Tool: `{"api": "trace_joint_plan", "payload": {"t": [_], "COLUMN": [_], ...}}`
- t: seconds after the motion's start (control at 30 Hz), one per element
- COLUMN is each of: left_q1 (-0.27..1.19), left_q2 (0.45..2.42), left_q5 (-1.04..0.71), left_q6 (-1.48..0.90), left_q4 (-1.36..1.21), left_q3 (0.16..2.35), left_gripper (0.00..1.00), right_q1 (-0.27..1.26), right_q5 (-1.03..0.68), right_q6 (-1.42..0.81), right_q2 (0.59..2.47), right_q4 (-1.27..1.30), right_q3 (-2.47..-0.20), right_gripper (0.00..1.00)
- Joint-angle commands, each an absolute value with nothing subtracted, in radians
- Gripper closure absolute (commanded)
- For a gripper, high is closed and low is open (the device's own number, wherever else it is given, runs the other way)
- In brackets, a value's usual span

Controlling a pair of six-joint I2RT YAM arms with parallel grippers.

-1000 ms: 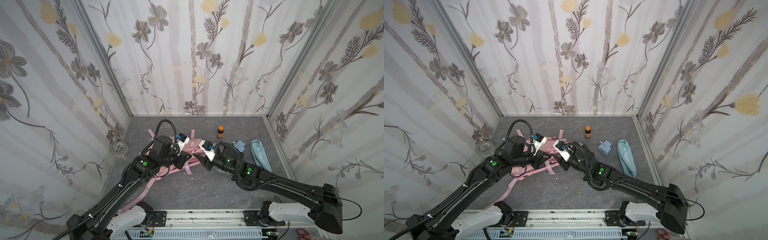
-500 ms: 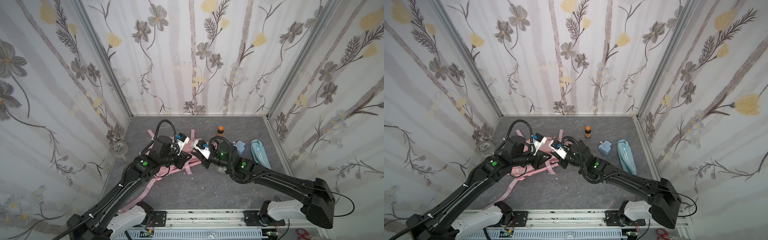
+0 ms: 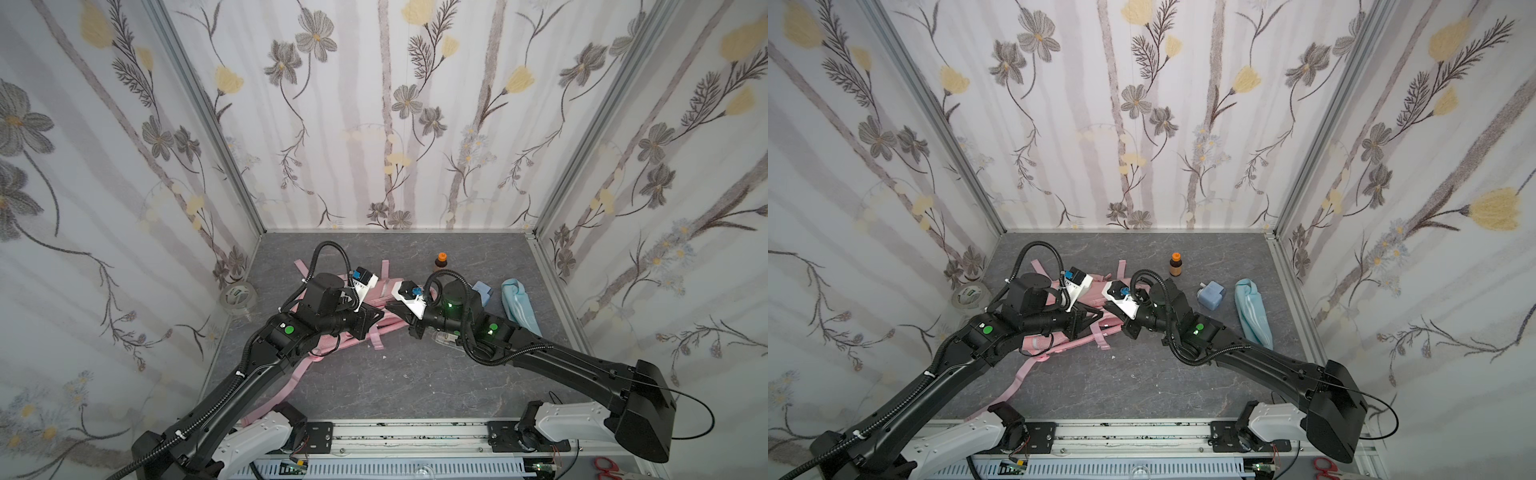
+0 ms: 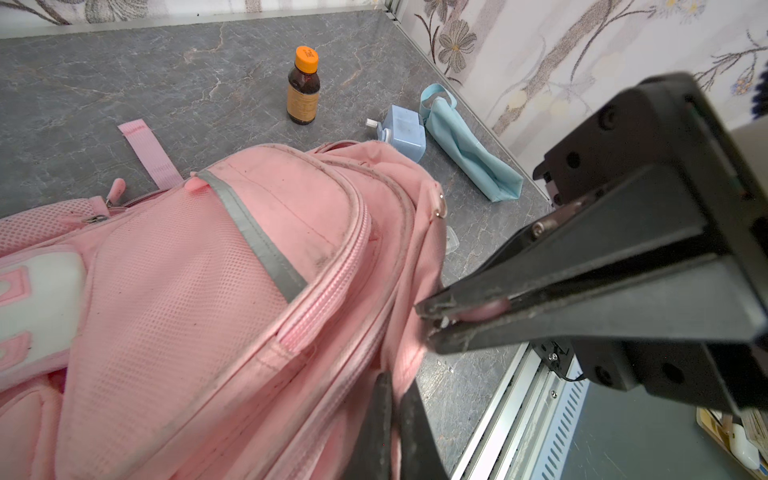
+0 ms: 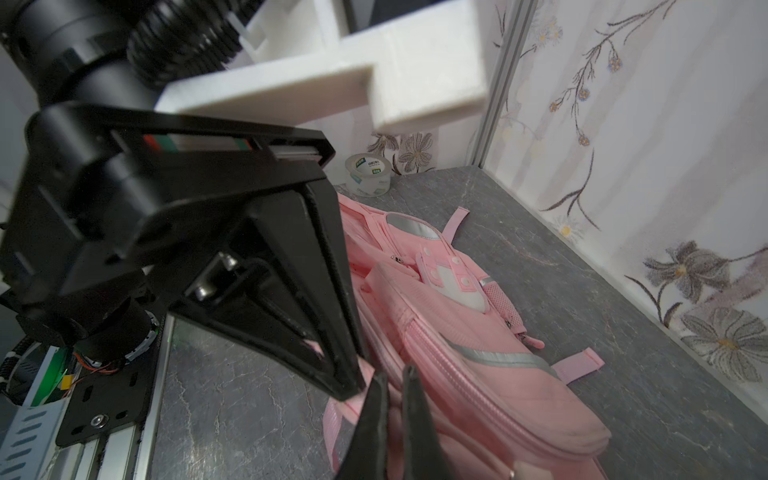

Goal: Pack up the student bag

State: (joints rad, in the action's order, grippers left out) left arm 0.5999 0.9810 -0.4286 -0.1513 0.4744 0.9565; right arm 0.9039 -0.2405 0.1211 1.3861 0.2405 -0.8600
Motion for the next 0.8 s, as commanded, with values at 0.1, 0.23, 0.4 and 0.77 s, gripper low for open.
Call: {"api": "trace_joint_plan", "payload": {"t": [0.1, 0.23, 0.4, 0.77], "left_q1": [0.583, 0.559, 0.502, 0.443], "left_q2": [0.928, 0.882, 0.8, 0.735], "left_q5": [-0.307, -0.265, -0.108, -0.105], "left_q6": [-0.187, -0.151, -0.11, -0.011], "left_q4": [0.425, 0.496, 0.583, 0.607], "left_q3": [0.94, 0.945, 0.949, 0.981], "left_gripper": [1.0, 1.0, 1.0, 0.51], "right_q1": [0.844, 0.772, 0.682, 0.668], "right_q5": [-0.148, -0.117, -0.118, -0.263], "right_q6": [-0.085, -0.141, -0.172, -0.261], "right_q2": [1.273, 1.216, 1.181, 1.235], "right_q4": [0.479, 0.54, 0.553, 0.47], "right_q3": [-0.673, -0.597, -0.563, -0.783], "right_gripper": [1.0, 1.0, 1.0, 1.0]}}
